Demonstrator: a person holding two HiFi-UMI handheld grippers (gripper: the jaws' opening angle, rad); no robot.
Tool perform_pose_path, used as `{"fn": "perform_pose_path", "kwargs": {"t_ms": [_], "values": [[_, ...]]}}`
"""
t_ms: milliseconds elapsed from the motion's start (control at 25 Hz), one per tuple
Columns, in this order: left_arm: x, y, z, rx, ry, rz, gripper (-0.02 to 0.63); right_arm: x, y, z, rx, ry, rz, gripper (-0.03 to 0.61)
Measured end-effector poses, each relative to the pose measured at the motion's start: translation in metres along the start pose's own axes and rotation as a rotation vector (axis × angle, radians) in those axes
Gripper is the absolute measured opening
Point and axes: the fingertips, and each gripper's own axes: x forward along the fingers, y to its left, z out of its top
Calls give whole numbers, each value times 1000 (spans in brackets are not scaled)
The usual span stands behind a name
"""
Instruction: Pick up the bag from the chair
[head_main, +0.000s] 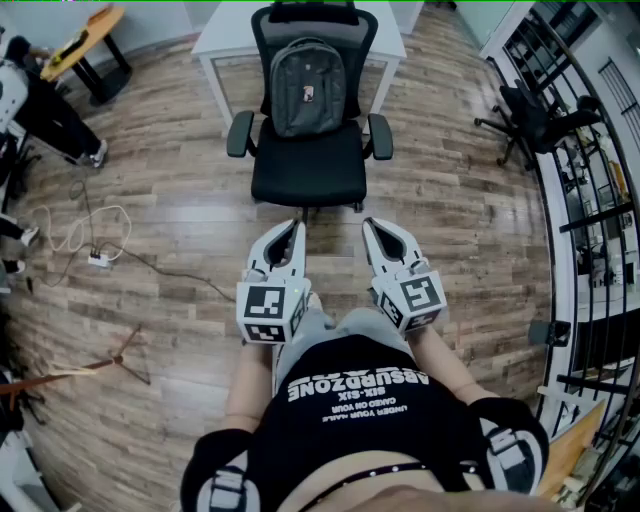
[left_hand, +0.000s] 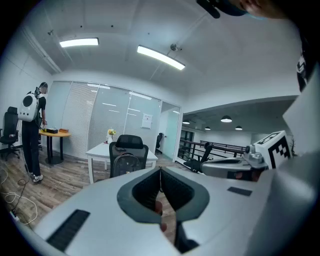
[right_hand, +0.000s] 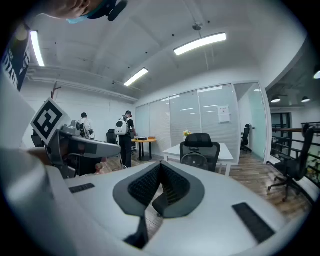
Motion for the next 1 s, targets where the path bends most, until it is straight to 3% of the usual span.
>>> {"fn": "perform_pose_path", "kwargs": {"t_ms": [640,1000], "values": [[41,26,-6,22,51,-18,20,42,-19,-6,52,-30,-15,17],[89,46,-6,23,95,-10,20,80,-63,-11,84,-17,-28,17]]}}
